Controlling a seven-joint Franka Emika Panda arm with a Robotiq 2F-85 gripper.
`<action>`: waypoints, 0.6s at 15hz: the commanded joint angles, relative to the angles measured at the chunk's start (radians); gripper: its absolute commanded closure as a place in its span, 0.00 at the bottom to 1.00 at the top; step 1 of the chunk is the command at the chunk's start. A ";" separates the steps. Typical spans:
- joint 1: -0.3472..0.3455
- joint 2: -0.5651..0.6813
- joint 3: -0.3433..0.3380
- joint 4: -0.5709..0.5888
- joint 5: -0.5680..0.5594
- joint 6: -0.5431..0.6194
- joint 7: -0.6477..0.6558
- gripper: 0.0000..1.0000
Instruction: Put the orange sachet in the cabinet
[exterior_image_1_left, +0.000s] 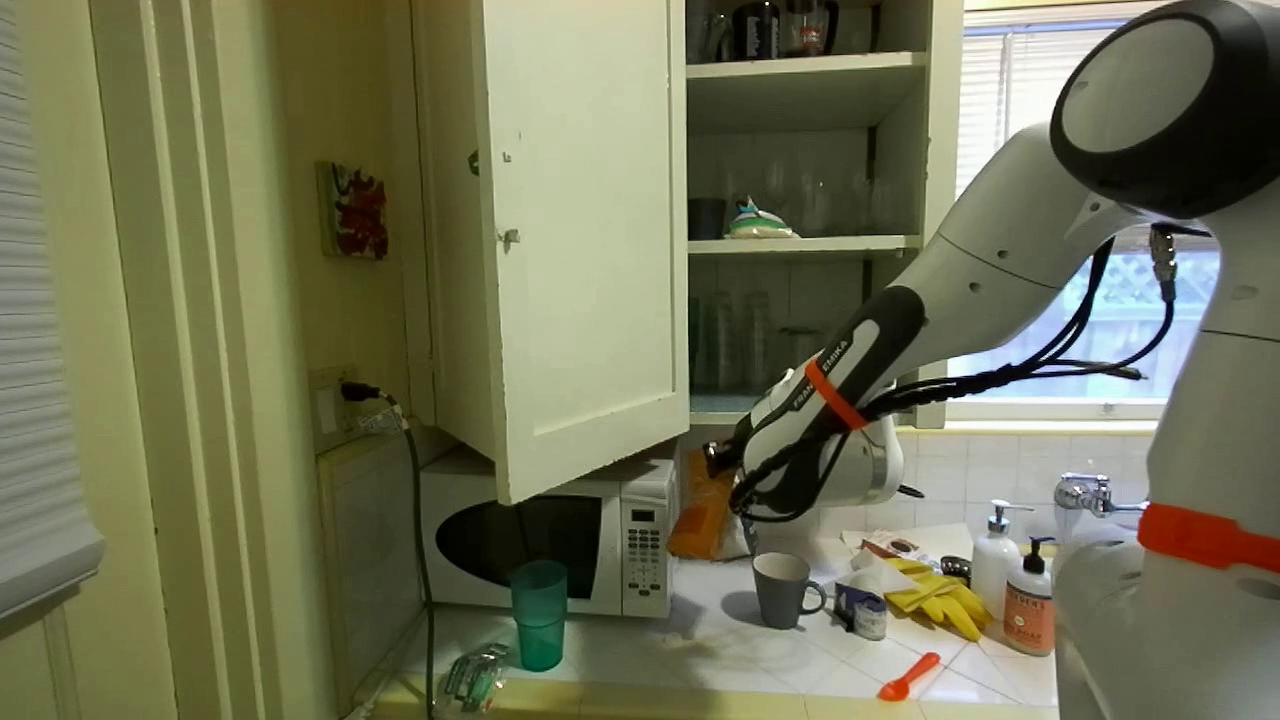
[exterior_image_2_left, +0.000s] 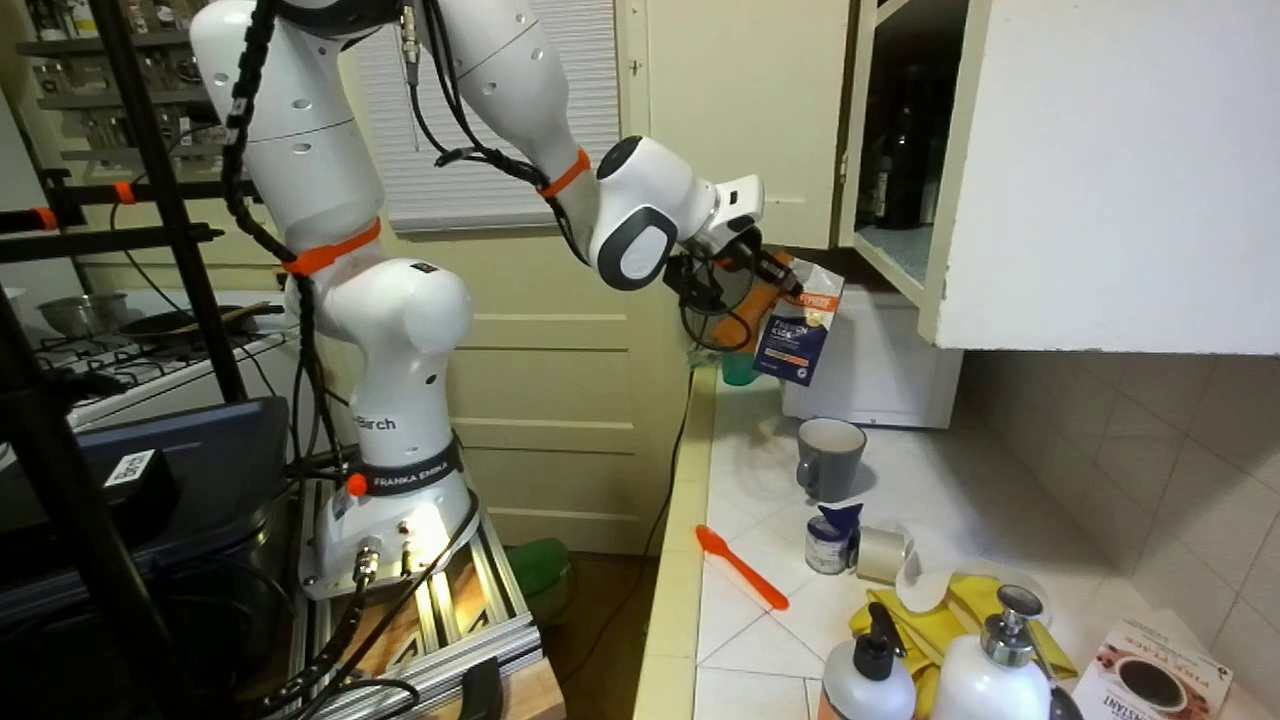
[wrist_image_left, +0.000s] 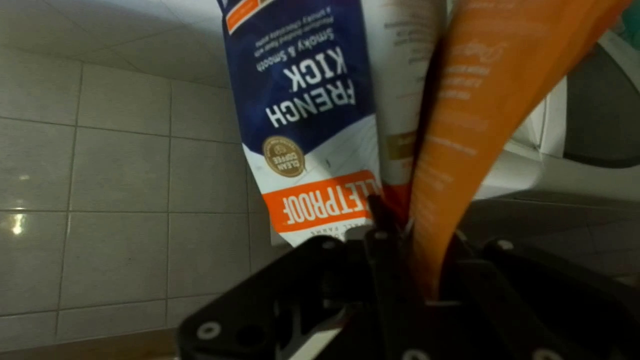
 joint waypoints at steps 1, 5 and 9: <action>0.111 0.014 -0.112 0.000 -0.074 0.081 0.077 0.97; 0.213 0.025 -0.232 0.000 -0.147 0.089 0.140 0.97; 0.324 0.011 -0.374 0.000 -0.225 0.074 0.177 0.97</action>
